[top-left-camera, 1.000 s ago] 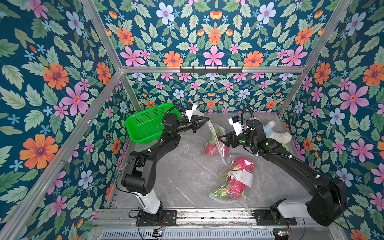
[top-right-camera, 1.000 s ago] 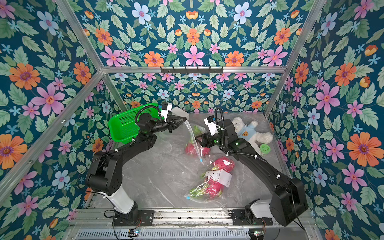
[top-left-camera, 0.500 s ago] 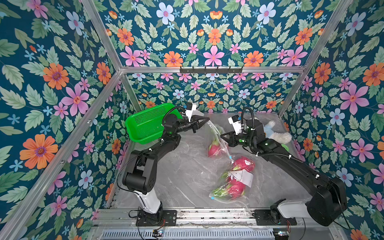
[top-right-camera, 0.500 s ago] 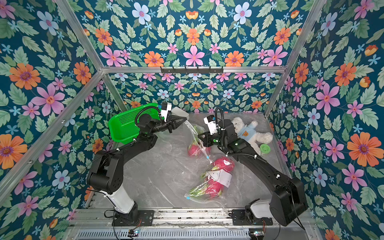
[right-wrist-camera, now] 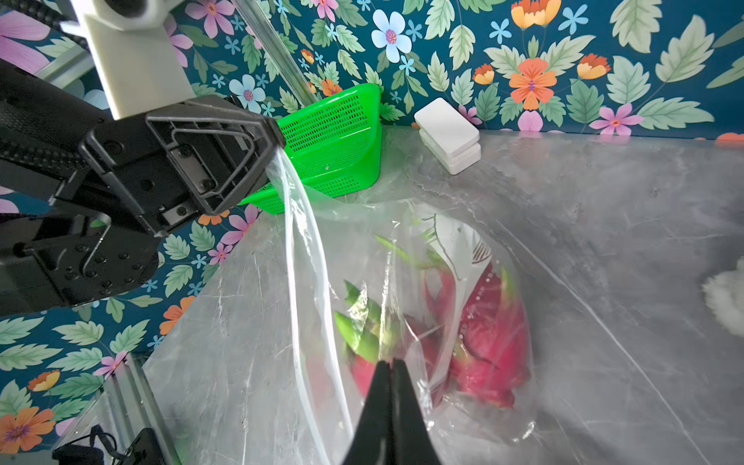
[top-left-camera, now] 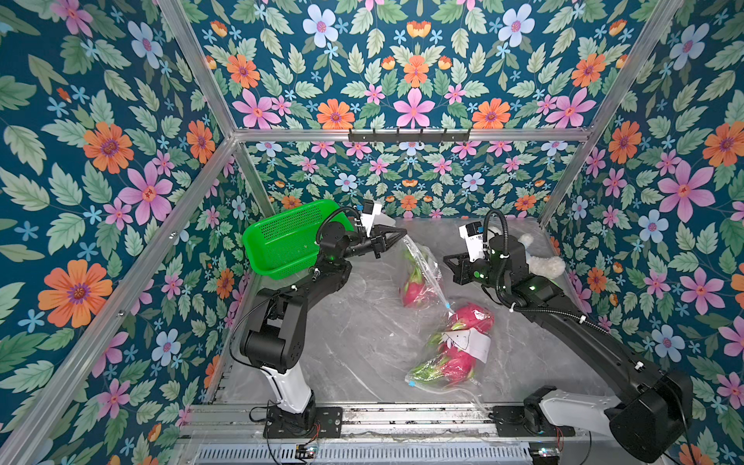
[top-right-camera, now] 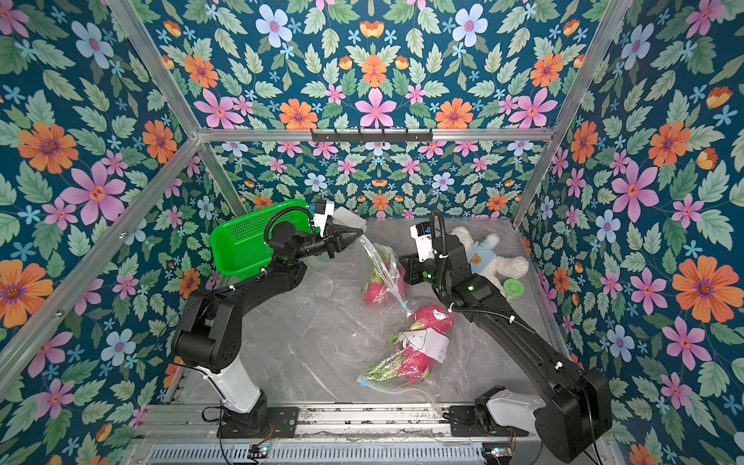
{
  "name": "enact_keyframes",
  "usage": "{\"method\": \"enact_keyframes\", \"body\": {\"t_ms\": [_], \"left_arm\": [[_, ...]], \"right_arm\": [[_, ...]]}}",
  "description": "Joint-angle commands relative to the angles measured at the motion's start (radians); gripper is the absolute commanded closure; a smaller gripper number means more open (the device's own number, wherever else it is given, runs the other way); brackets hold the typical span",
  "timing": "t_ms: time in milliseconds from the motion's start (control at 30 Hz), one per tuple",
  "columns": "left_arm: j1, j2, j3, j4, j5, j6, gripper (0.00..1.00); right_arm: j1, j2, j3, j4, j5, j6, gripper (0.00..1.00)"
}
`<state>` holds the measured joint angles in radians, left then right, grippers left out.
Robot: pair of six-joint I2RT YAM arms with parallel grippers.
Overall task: Open the zip-top bag and take out the dragon fruit
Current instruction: Open the zipper of the food storage bag at the center of the board.
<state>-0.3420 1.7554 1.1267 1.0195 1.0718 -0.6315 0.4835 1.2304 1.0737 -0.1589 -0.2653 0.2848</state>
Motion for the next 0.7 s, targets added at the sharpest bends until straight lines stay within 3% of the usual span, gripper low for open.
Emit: {"method": "enact_keyframes", "body": {"t_ms": [0, 67, 233, 400, 600, 633, 667], "left_arm": [[-0.003, 0.0, 0.004, 0.065, 0.011, -0.027, 1.0], [-0.005, -0.002, 0.008, 0.065, 0.012, -0.028, 1.0], [-0.01, -0.005, 0.011, 0.064, 0.014, -0.031, 1.0], [-0.012, -0.004, 0.012, 0.065, 0.014, -0.032, 1.0], [-0.012, -0.004, 0.008, 0.071, 0.016, -0.034, 1.0], [-0.012, -0.004, 0.007, 0.071, 0.017, -0.034, 1.0], [-0.012, -0.004, 0.006, 0.073, 0.016, -0.036, 1.0]], "right_arm": [[0.004, 0.011, 0.019, 0.012, -0.077, -0.004, 1.0], [0.008, 0.024, 0.027, 0.007, -0.119, -0.021, 0.99], [0.029, 0.072, 0.036, 0.026, -0.165, -0.028, 0.71], [0.047, 0.129, 0.041, 0.066, -0.192, -0.02, 0.62], [0.058, 0.186, 0.061, 0.079, -0.189, -0.009, 0.63], [0.057, 0.192, 0.063, 0.079, -0.189, -0.006, 0.67], [0.057, 0.199, 0.067, 0.076, -0.181, -0.004, 0.77]]}}
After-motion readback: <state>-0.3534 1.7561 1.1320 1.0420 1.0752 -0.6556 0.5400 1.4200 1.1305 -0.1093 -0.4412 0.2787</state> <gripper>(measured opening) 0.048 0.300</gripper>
